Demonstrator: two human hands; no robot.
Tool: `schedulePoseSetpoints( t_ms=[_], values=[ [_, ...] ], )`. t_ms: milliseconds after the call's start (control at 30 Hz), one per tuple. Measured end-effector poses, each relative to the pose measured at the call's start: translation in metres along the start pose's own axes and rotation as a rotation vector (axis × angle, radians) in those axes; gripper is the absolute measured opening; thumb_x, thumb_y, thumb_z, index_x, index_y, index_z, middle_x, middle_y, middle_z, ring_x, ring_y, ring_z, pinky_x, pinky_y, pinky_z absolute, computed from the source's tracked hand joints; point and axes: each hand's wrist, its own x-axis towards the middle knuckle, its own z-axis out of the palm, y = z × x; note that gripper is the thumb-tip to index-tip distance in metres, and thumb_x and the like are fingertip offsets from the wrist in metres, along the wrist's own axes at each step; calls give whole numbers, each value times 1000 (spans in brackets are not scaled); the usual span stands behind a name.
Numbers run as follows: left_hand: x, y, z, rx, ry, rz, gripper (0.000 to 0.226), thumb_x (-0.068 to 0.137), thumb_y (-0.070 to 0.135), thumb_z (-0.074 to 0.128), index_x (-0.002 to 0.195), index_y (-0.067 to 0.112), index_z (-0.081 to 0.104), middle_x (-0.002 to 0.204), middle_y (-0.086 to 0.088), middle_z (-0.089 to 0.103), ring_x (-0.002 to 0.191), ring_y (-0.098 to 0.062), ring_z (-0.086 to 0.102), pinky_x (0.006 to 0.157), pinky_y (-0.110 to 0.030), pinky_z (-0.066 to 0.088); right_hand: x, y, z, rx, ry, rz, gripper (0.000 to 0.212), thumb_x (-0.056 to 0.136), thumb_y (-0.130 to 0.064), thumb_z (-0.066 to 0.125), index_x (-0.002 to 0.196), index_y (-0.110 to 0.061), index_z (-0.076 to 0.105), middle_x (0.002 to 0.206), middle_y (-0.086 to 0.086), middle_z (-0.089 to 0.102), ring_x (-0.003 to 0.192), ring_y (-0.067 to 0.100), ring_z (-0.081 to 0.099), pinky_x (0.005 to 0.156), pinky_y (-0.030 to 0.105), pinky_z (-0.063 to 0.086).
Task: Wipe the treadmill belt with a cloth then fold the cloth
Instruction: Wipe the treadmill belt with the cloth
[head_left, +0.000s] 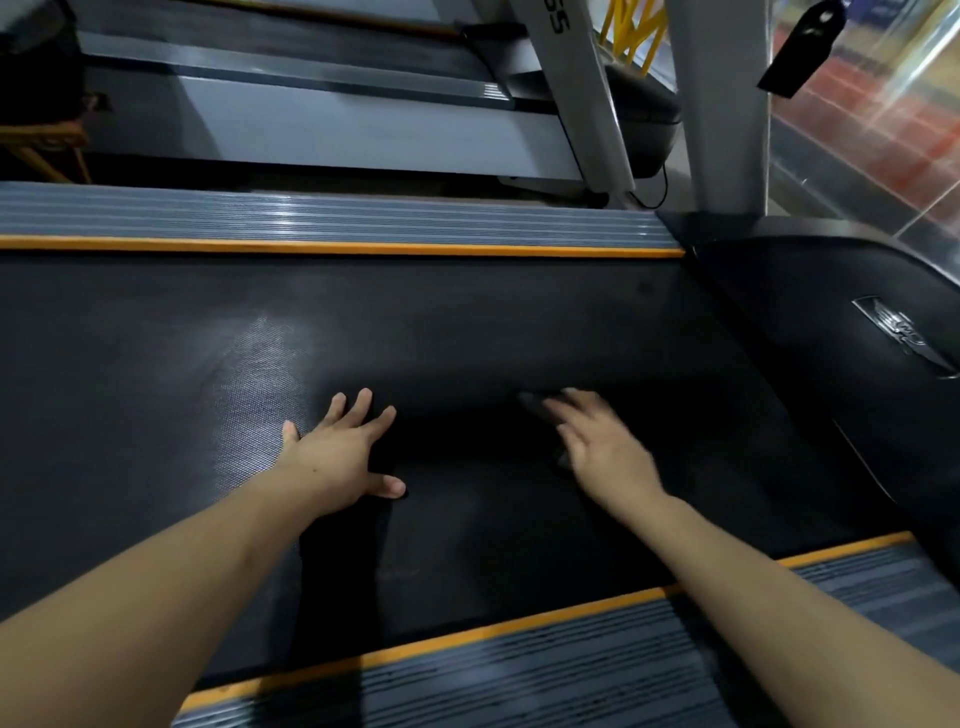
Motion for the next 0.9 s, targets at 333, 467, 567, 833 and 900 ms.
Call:
schedulePoseSetpoints(
  t_ms=[333, 467, 567, 833, 900],
  values=[
    [-2, 2, -2, -11, -1, -8, 107, 78, 65, 73, 160, 42, 9, 169, 12, -15, 155, -18, -17, 117, -72, 5, 7, -79, 40, -56, 80, 280, 49, 98, -37, 33, 141, -27, 53, 150, 8, 47, 138, 33, 41, 107, 53, 38],
    [-13, 7, 1, 35, 57, -17, 95, 84, 66, 67, 159, 40, 15, 170, 8, -9, 156, -20, -10, 117, -71, 12, -13, -108, 47, 9, -87, -35, 47, 104, -37, 33, 151, -32, 38, 160, 2, 33, 149, 25, 25, 120, 48, 23],
    [-33, 9, 2, 75, 140, 3, 73, 91, 62, 60, 154, 39, 31, 169, 4, 12, 155, -22, 9, 116, -66, 22, -16, -60, 28, -33, -50, -97, 46, 102, -39, 38, 146, -30, 47, 155, 4, 42, 143, 26, 38, 119, 37, 29],
    [-75, 3, 18, 59, 8, -38, 106, 71, 79, 68, 158, 42, 19, 170, 10, 1, 156, -17, -2, 115, -67, 23, -15, 0, -14, -138, -9, 413, 46, 106, -29, 35, 151, -27, 36, 160, 8, 29, 145, 31, 28, 110, 47, 33],
    [-78, 6, 25, 72, -16, -49, 111, 73, 78, 67, 160, 39, 12, 170, 10, -8, 156, -17, -9, 116, -70, 17, -18, -40, 2, -130, 8, 363, 45, 103, -28, 34, 147, -22, 44, 155, 13, 36, 139, 37, 35, 109, 49, 36]
  ],
)
